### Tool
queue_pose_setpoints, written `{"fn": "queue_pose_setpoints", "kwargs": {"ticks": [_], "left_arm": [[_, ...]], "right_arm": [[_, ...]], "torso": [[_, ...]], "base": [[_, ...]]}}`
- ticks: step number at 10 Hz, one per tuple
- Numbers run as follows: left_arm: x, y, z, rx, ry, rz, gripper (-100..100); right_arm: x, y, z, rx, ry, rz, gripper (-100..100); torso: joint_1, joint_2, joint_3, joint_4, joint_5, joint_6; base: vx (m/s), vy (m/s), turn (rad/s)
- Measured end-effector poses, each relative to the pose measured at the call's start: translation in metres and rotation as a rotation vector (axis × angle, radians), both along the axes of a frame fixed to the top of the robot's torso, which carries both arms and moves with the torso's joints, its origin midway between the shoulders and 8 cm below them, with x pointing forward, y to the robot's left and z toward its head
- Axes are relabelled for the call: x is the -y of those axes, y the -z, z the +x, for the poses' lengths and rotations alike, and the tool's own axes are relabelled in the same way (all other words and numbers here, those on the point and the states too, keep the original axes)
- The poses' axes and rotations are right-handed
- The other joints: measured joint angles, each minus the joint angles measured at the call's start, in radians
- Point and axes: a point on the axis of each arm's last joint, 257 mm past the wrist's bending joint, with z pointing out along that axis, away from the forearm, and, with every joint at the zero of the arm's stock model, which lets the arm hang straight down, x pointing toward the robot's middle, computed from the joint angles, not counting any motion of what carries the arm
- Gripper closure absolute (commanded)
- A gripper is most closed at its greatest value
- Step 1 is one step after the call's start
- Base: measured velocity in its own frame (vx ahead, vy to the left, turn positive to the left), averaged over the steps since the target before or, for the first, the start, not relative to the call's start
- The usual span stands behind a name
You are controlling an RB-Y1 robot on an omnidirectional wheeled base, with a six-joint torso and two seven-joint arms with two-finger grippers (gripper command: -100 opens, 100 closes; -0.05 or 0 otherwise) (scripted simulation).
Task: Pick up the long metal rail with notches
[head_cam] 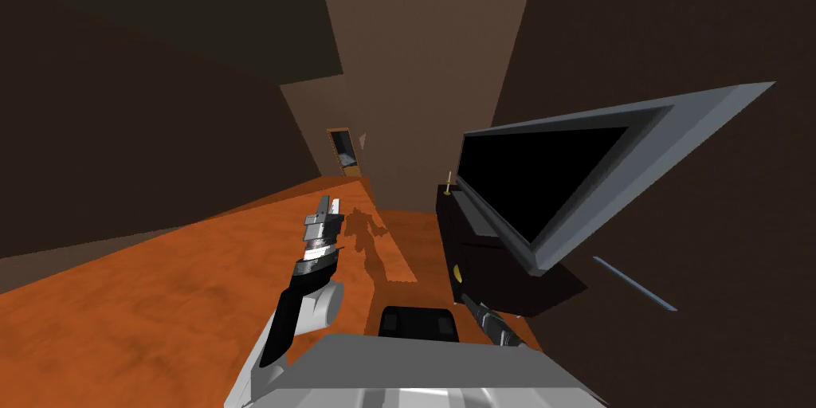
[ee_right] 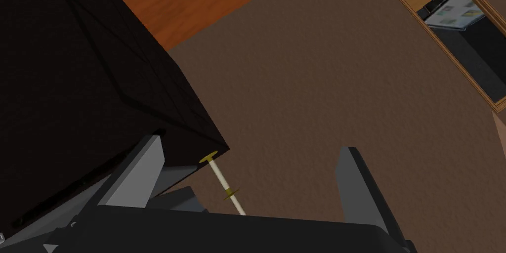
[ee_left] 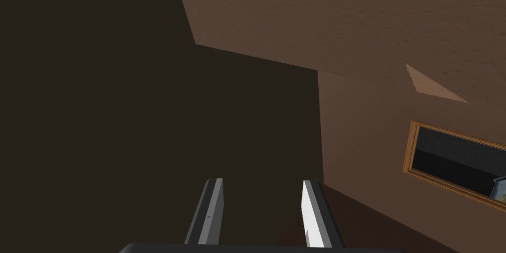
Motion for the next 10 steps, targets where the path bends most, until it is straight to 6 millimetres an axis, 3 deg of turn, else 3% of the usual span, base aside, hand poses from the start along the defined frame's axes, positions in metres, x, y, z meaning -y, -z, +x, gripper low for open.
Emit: {"fn": "queue_pose_setpoints", "kwargs": {"ticks": [4,5,6,8,10], "left_arm": [[0.000,0.000,0.000,0.000,0.000,0.000,0],[0.000,0.000,0.000,0.000,0.000,0.000,0],[0.000,0.000,0.000,0.000,0.000,0.000,0],[0.000,0.000,0.000,0.000,0.000,0.000,0],[0.000,0.000,0.000,0.000,0.000,0.000,0]], "right_arm": [[0.025,0.047,-0.046,-0.115,-0.097,-0.135,-100],[0.033,0.061,-0.073,-0.162,-0.136,-0.183,-100],[0.040,0.069,-0.085,-0.187,-0.160,-0.216,-100],[0.063,0.096,-0.116,-0.257,-0.241,-0.308,-100],[0.092,0.109,-0.148,-0.318,-0.299,-0.383,-100]], "torso": [[-0.001,-0.001,-0.001,0.000,0.000,0.000],[-0.001,-0.002,-0.001,0.000,0.000,0.001],[-0.001,-0.002,-0.001,0.000,0.000,0.001],[-0.002,-0.003,-0.002,-0.001,-0.001,0.000],[-0.002,-0.002,-0.001,0.000,0.000,0.000]], "base": [[0.035,0.001,0.281],[0.042,-0.013,0.189],[0.046,-0.008,0.314],[0.062,-0.027,0.333],[0.043,-0.019,0.229]]}}
